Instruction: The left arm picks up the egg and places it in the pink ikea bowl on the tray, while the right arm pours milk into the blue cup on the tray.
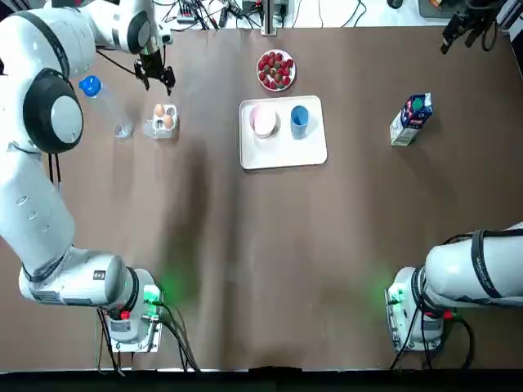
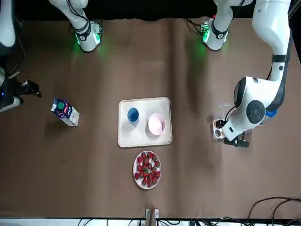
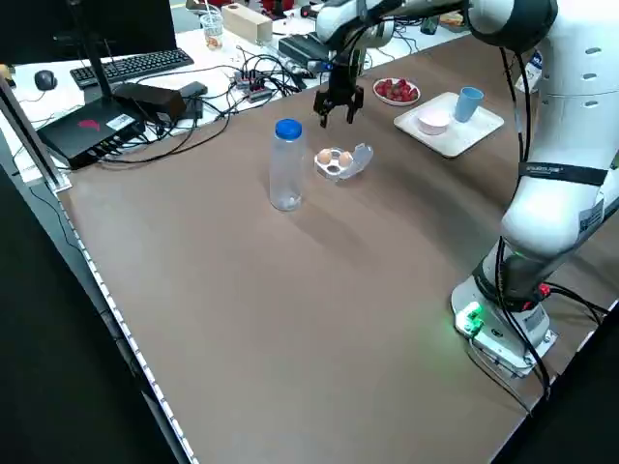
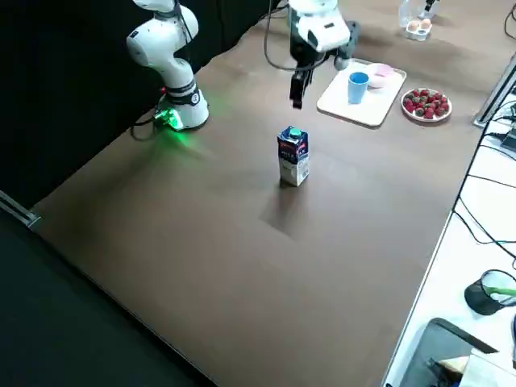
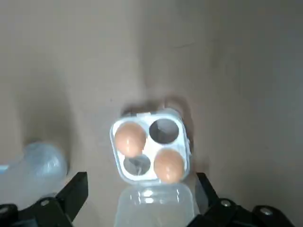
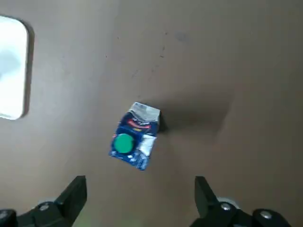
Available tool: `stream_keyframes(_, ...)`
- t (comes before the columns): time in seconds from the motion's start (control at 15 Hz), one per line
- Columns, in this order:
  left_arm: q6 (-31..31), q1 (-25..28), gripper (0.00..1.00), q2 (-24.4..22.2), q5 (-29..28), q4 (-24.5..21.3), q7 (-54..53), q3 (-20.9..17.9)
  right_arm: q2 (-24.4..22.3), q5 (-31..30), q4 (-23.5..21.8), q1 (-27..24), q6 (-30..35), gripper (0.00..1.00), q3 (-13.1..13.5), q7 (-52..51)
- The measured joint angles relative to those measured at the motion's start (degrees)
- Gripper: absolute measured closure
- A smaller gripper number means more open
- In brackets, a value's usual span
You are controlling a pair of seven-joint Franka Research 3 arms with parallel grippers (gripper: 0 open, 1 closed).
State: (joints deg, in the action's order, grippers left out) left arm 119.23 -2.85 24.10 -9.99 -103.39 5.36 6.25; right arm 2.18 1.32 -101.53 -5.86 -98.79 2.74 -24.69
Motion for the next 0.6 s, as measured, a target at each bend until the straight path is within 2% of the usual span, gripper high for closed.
stream_keyframes(0.07,3.1,0.6,0.0,1.2,-0.8,-1.1,0.0,0.0,1.3,1.0,0.0,-2.4,-1.0,0.0,0.0,-6.2)
stream_keyframes(0.27,5.4,1.2,0.0,2.9,-2.6,-1.5,0.0,0.0,3.8,4.4,0.6,-6.8,-1.5,0.0,0.1,-18.4)
stream_keyframes(0.6,11.7,2.7,0.0,5.2,-6.3,-3.4,-0.1,0.0,10.4,13.6,1.7,-15.9,-1.6,0.0,0.2,-40.5)
